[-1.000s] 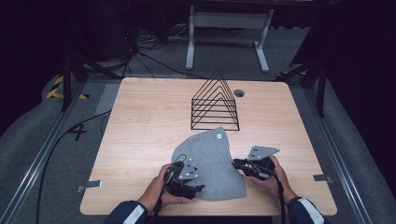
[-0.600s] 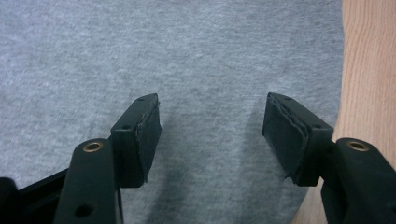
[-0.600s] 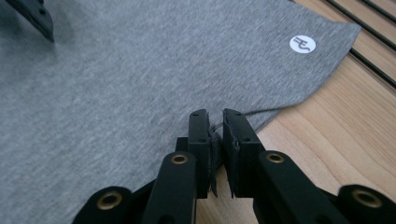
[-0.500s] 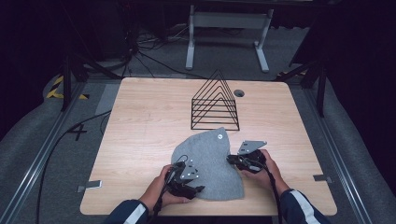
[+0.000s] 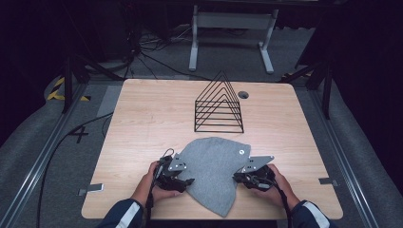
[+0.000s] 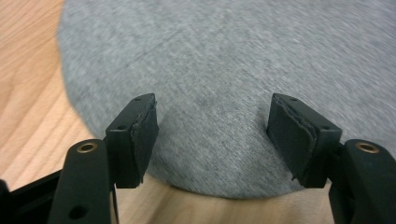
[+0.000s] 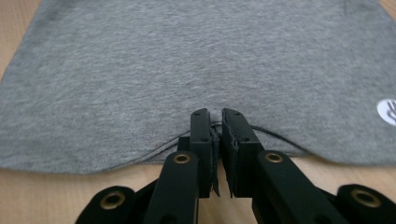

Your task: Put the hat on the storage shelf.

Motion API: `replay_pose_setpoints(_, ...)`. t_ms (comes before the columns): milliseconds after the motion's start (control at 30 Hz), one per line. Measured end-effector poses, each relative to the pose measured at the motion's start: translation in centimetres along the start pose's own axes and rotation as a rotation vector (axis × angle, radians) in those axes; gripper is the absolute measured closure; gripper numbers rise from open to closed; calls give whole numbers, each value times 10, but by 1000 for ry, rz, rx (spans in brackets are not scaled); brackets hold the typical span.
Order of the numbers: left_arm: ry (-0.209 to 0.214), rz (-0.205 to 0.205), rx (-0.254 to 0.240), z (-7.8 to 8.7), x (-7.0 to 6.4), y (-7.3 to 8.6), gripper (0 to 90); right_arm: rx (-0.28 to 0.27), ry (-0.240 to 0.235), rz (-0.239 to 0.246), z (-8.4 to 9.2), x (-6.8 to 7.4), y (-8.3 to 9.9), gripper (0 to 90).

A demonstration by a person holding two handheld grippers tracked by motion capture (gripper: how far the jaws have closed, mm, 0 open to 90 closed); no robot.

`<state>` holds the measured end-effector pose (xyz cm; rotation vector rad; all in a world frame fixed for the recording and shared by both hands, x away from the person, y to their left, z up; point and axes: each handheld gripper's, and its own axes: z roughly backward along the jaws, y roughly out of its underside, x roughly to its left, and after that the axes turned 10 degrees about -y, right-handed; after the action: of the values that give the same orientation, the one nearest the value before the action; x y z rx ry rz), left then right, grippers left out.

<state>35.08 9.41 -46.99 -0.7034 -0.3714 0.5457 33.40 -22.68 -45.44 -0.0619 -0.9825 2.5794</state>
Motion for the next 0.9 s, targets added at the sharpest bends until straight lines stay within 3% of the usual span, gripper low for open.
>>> replay_pose_setpoints(267, -50, 29, -13, -5, 14, -1, 333, 7, -21, 16, -4, 17, -2, 841)
replay_pose_setpoints(367, -52, 79, -9, -8, 23, -1, 326, 10, -48, 24, -7, 21, -5, 838)
replay_pose_setpoints(500, -98, 95, -25, -4, 28, 0, 327, 16, -26, 40, -8, 21, -9, 748)
replay_pose_setpoints(567, -80, 113, -54, 2, 28, -1, 325, -14, 0, 34, -2, 16, -9, 737)
replay_pose_setpoints(633, -55, 116, -73, 8, 19, -3, 322, -55, 55, 25, 8, 7, -8, 743)
replay_pose_setpoints(700, -30, 84, -88, 12, 6, -6, 316, -83, 119, 7, 17, -4, -6, 746)
replay_pose_setpoints(767, 0, 48, -74, 13, -9, -10, 316, -106, 184, -22, 24, -18, -2, 748)
replay_pose_setpoints(900, 39, -7, -56, 10, -38, -12, 343, -130, 260, -76, 31, -41, 7, 789)
